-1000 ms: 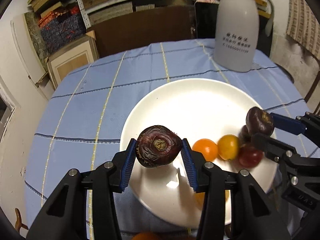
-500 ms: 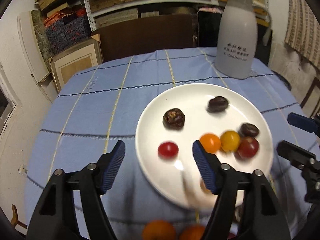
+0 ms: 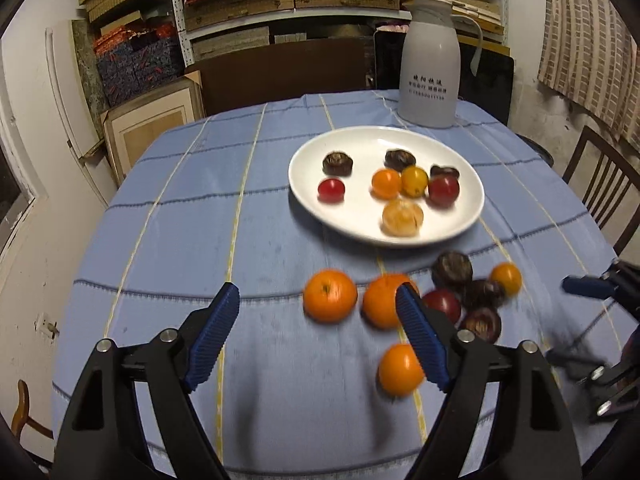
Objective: Organize fruits
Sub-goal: 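Open both tools and pull back from the plate, then grasp small orange with left tool while right tool grasps dark fruit, then carry orange with left tool while right tool carries dark fruit, release both on plate, then open both tools and pull back toward the fruit cluster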
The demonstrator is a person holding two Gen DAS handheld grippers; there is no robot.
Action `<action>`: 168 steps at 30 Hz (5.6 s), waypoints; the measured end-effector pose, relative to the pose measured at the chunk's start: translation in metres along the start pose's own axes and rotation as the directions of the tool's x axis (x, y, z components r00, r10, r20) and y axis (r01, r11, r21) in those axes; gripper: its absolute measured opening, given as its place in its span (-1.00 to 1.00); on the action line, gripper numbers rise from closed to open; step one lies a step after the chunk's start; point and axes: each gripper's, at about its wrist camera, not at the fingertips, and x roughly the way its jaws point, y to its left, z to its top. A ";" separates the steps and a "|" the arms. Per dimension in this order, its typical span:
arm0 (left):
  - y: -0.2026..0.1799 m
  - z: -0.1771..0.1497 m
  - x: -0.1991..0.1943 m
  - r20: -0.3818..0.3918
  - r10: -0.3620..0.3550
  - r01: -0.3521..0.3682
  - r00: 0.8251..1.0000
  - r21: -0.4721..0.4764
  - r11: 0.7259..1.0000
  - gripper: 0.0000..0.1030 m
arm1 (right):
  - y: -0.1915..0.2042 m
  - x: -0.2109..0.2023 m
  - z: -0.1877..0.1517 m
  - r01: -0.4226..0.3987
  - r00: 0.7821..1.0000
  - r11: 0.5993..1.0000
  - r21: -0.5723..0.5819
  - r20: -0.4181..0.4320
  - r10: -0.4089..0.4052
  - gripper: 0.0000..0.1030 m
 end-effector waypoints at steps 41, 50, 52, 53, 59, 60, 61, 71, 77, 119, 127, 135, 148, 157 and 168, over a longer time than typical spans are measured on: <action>-0.055 -0.041 0.042 -0.108 -0.048 0.057 0.993 0.085 0.995 0.51 | -0.001 0.030 -0.012 -0.034 0.997 0.990 0.140 -0.061 0.043 -0.24; -0.053 -0.044 0.047 -0.138 -0.062 0.071 0.988 0.060 0.996 -0.32 | -0.002 0.027 -0.019 -0.051 0.996 0.987 0.152 -0.064 0.062 -0.24; -0.054 -0.045 0.044 -0.135 -0.060 0.069 0.989 0.065 0.995 -0.32 | -0.001 0.026 -0.020 -0.050 0.996 0.987 0.150 -0.061 0.060 -0.24; -0.055 -0.045 0.042 -0.130 -0.062 0.071 0.990 0.069 0.995 -0.32 | -0.001 0.026 -0.020 -0.052 0.996 0.987 0.151 -0.062 0.062 -0.24; -0.056 -0.045 0.028 -0.100 -0.063 0.071 0.993 0.080 0.994 -0.32 | 0.003 0.023 -0.019 -0.055 0.997 0.989 0.137 -0.044 0.062 -0.24; -0.056 -0.044 0.026 -0.094 -0.065 0.073 0.993 0.082 0.994 -0.32 | 0.004 0.021 -0.018 -0.059 0.997 0.989 0.132 -0.041 0.065 -0.24; -0.056 -0.043 0.024 -0.087 -0.064 0.071 0.994 0.085 0.994 -0.32 | 0.006 0.019 -0.017 -0.060 0.997 0.990 0.126 -0.034 0.065 -0.24; -0.053 -0.036 0.014 -0.062 -0.067 0.072 0.996 0.080 0.994 -0.32 | 0.011 0.012 -0.013 -0.071 0.997 0.993 0.093 -0.018 0.073 -0.24; -0.049 -0.032 0.016 -0.062 -0.065 0.070 0.996 0.076 0.995 -0.32 | 0.009 0.014 -0.014 -0.071 0.997 0.993 0.093 -0.023 0.073 -0.24; -0.033 0.123 0.139 -0.103 0.032 -0.033 0.994 -0.005 0.999 -0.31 | -0.106 0.109 0.142 0.013 0.998 0.976 0.218 0.054 -0.025 -0.23; -0.038 0.130 0.131 -0.049 0.058 -0.057 0.997 0.034 0.998 0.17 | -0.111 0.117 0.152 0.048 0.996 0.975 0.217 0.062 -0.063 0.22; -0.019 0.113 0.100 -0.033 0.042 -0.043 0.999 -0.015 0.999 0.18 | -0.107 0.073 0.131 0.023 0.994 0.975 0.220 0.101 -0.047 0.24; -0.002 0.043 0.021 0.014 0.024 -0.024 1.000 -0.005 1.000 0.33 | -0.050 -0.009 0.037 -0.007 0.994 0.995 0.099 0.112 -0.004 0.33; -0.011 0.002 0.008 -0.020 -0.016 0.016 1.000 0.012 1.000 0.34 | -0.031 0.010 -0.003 0.085 0.996 0.996 0.002 -0.006 -0.085 0.33; -0.033 -0.009 0.004 -0.036 -0.082 0.083 0.996 0.043 0.996 0.36 | -0.032 0.059 0.004 0.103 0.989 0.992 -0.076 -0.101 -0.110 0.00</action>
